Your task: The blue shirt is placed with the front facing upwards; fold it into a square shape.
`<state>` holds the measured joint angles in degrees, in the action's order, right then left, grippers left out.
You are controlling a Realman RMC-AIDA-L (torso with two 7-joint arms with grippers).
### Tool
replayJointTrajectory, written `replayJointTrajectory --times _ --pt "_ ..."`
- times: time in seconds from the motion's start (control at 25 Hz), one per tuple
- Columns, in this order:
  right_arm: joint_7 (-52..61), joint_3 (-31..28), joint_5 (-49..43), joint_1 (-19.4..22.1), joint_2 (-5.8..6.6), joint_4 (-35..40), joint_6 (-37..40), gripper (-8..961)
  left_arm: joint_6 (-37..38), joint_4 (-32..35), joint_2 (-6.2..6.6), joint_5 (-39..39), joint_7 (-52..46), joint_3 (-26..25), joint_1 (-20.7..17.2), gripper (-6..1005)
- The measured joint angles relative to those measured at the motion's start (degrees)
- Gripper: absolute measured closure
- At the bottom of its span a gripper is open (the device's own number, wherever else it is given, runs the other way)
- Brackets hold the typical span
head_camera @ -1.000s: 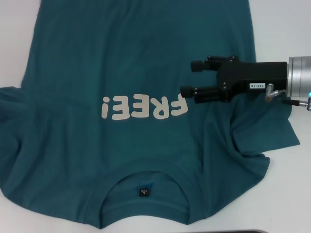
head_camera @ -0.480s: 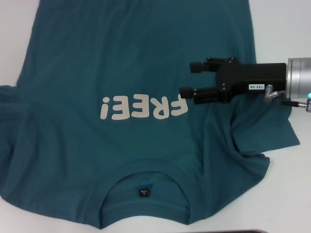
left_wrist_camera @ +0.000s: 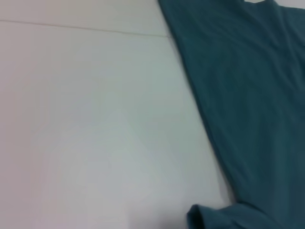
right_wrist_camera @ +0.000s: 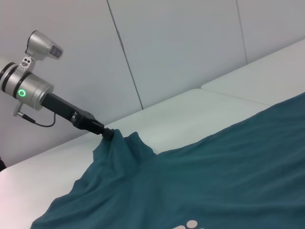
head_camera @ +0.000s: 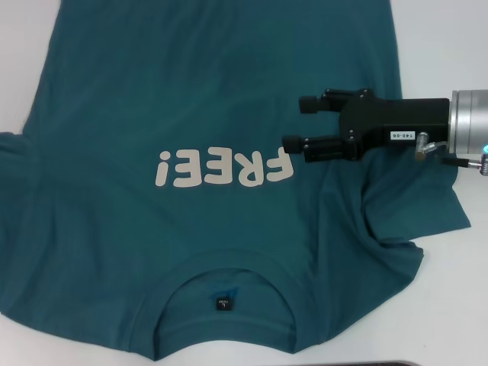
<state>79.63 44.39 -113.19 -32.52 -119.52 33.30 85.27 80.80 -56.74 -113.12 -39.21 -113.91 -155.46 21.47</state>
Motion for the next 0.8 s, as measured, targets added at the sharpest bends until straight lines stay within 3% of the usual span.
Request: replayJointTrajectory --times 0.56,0.8 --pt "-0.6 0.0 0.1 0.0 0.01 -0.4 -0.1 29 13.9 -2.2 -1.19 -5.6 -1.5 -0.4 1.0 995" --pt "-0.7 0.0 0.1 0.0 0.0 -0.6 -0.5 29 15.4 -2.1 -2.24 -7.1 -2.5 -0.3 1.4 994"
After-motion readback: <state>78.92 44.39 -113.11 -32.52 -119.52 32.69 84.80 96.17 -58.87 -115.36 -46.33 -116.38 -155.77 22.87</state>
